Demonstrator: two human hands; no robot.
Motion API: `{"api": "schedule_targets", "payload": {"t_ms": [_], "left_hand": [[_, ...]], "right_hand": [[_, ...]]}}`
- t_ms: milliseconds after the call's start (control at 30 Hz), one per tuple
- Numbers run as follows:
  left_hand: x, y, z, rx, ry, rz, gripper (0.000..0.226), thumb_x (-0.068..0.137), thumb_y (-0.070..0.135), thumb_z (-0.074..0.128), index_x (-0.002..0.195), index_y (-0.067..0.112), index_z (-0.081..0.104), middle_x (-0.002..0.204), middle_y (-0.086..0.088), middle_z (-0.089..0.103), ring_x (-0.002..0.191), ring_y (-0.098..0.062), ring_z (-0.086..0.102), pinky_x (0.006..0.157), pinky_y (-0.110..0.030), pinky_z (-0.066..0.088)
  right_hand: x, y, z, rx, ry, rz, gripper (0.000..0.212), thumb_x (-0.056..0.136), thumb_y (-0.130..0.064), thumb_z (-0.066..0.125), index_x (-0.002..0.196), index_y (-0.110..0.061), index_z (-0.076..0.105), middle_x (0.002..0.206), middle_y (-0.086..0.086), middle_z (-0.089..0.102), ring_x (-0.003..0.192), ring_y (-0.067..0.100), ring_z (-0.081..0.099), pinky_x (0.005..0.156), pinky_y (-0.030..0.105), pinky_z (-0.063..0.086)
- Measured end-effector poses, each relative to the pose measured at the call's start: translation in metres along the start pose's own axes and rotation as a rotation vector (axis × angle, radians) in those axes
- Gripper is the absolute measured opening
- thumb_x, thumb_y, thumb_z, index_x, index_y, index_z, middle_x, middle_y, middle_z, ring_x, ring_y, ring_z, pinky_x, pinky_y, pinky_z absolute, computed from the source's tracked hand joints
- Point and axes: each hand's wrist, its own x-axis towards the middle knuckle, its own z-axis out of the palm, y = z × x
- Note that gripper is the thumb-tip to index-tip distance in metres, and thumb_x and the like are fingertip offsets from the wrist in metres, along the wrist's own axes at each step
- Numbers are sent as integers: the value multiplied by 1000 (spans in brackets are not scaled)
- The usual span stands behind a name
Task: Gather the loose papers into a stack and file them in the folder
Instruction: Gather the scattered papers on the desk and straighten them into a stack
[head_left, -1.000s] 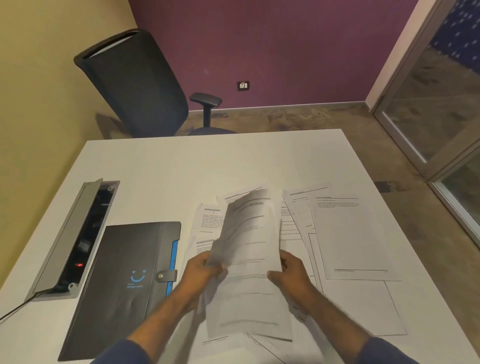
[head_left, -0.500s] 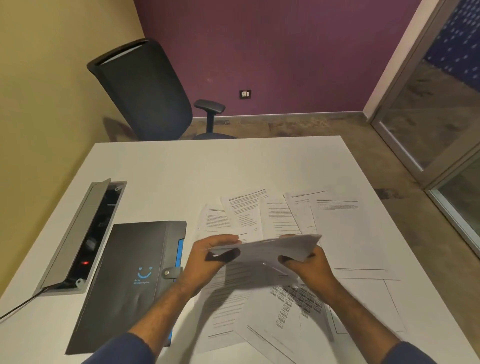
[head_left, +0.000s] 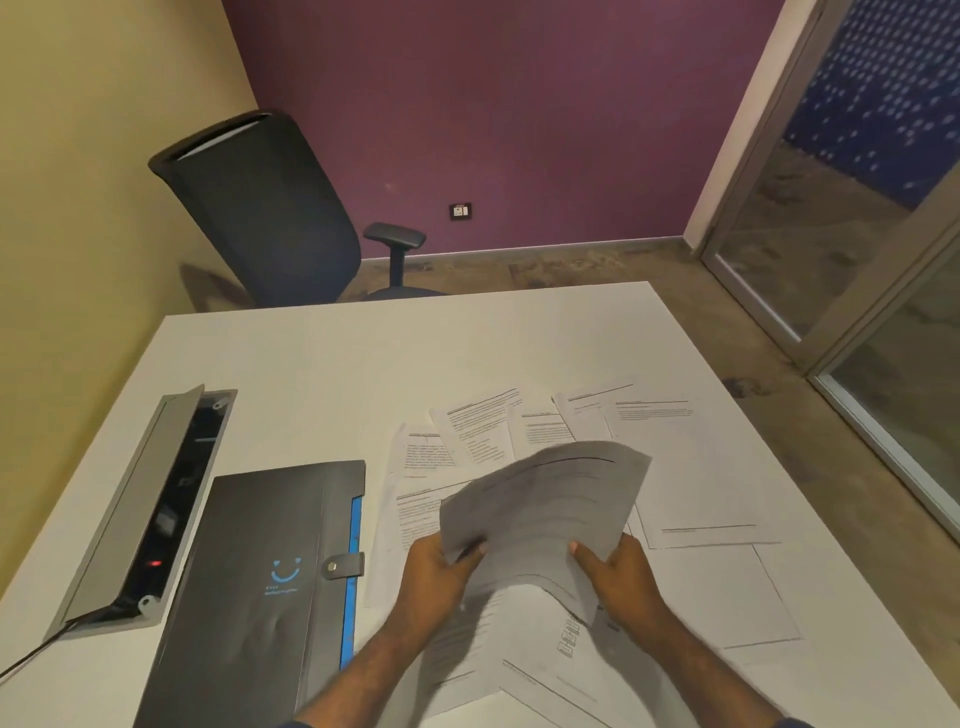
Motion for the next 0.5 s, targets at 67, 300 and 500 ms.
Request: {"api": "schedule_targets", "payload": {"t_ms": [67,300,500], "left_hand": [[1,-1,-1,7,78,12,11,90,15,71,100,19,74,83,14,76,79,-3,69,66,-10,53],[11,-7,-11,-8,259,-3,25,94,14,67,75,-2,65,65,-8,62,63,-18,53,54,-21,43],[12,-11,-4,47,346,-84,11,92,7,67,81,5,70,69,-7,64,64,-20,55,56,-30,45]], "right_hand": [[0,-5,-4,7,-20,-30,14,89,-8,68,98,-18,69,94,0,75,92,24,72,78,38,60],[5,8,-34,-38,-38,-61,35,82,-11,77,112,-22,64,103,6,69,102,20,65,93,32,51],[31,44,-76,-293,126,-29,34,83,-7,73,115,-11,62,114,12,66,93,20,67,74,17,47]]}}
